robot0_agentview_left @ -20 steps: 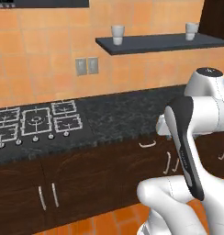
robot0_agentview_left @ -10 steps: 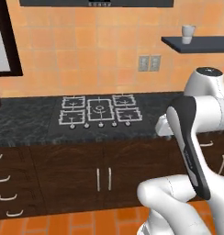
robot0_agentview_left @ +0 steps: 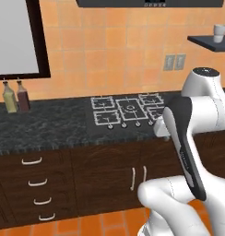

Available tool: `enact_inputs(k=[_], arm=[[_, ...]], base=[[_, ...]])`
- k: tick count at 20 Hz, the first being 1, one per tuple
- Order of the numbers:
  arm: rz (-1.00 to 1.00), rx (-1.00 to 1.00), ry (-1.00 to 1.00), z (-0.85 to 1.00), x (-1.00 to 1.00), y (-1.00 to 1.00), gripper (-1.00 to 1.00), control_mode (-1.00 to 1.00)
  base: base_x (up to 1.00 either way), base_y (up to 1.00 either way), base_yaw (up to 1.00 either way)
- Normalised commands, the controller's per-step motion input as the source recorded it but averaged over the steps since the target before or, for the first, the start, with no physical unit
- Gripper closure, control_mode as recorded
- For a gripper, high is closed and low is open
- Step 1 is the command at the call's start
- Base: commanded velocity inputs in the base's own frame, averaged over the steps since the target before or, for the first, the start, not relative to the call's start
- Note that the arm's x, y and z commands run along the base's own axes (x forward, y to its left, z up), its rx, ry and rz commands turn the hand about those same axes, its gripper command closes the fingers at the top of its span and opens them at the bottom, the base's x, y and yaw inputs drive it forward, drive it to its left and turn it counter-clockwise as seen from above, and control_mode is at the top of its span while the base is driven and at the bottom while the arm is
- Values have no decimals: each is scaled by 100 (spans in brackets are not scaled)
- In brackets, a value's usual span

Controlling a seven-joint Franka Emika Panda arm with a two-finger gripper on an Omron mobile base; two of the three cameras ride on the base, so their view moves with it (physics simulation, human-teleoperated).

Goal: Navigate to the range hood.

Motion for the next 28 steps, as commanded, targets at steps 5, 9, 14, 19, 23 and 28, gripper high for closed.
enact_inputs(k=[5, 9, 14, 19, 23, 28], arm=[[0, 0, 0, 0, 0, 0, -100, 100], [0, 0, 0, 0, 0, 0, -100, 100], [0, 0, 0, 0, 0, 0, -100, 100], [0, 0, 0, 0, 0, 0, -100, 100], [0, 0, 0, 0, 0, 0, -100, 100], [0, 0, 0, 0, 0, 0, -100, 100]], base=[[51, 15, -15], [68, -9, -3], [78, -15, 0], [51, -24, 0], [22, -14, 0], [30, -5, 0]])
